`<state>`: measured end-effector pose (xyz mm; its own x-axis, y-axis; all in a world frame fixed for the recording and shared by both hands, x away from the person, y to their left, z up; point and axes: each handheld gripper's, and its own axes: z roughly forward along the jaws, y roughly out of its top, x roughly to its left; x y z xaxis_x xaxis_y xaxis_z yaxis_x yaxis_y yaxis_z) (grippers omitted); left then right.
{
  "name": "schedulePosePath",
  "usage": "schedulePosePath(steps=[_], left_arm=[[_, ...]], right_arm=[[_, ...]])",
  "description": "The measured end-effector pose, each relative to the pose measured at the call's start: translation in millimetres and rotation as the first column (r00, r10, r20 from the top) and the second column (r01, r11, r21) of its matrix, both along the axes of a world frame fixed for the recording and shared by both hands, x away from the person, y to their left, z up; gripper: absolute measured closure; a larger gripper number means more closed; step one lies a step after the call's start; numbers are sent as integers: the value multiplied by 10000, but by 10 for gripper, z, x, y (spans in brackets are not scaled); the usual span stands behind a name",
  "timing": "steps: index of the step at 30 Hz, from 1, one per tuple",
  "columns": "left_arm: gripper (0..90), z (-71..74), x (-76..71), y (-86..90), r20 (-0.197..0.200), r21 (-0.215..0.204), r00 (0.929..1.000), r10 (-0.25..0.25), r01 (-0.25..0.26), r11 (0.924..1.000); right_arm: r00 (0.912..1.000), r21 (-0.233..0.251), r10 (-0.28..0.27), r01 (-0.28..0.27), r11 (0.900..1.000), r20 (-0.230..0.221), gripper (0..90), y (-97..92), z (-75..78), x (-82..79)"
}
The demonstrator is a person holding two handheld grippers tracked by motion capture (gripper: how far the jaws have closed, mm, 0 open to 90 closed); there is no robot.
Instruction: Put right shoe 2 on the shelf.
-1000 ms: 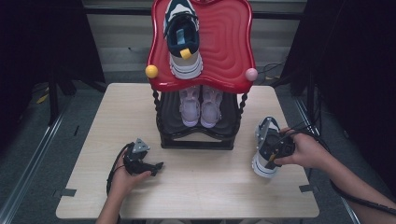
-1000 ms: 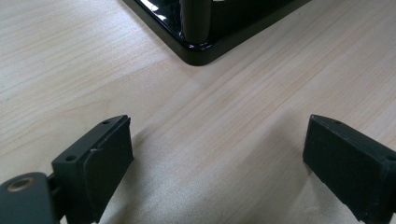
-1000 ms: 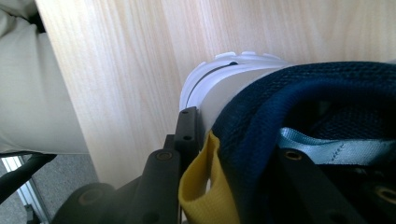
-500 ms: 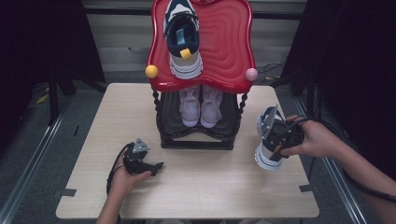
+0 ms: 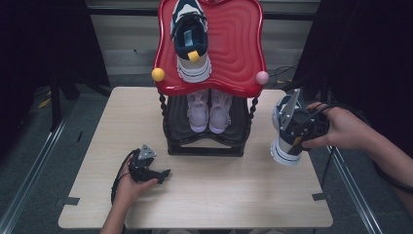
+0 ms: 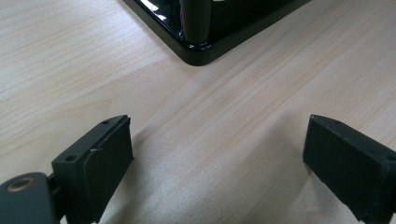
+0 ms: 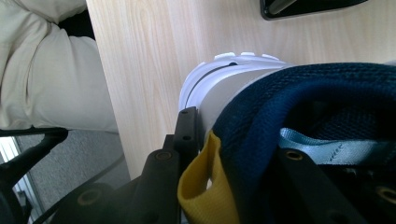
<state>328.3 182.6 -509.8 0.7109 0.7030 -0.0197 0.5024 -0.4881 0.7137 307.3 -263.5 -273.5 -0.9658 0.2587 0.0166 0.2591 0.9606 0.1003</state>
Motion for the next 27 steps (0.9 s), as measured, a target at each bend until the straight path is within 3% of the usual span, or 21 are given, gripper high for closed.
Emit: schedulePosePath(steps=[12, 18, 27], left_arm=[[77, 2, 1, 3, -3, 50, 10000, -42, 42, 10000], [77, 2, 1, 3, -8, 49, 10000, -46, 46, 10000], [77, 2, 2, 4, 2, 56, 10000, -50, 50, 10000]], right_arm=[[9990, -115, 368, -365, 9993, 249, 709, 66, 343, 49], [9992, -265, 271, -264, 9993, 279, 707, 97, 500, 58], [9972, -355, 294, -270, 9990, 683, 707, 156, 831, 107]])
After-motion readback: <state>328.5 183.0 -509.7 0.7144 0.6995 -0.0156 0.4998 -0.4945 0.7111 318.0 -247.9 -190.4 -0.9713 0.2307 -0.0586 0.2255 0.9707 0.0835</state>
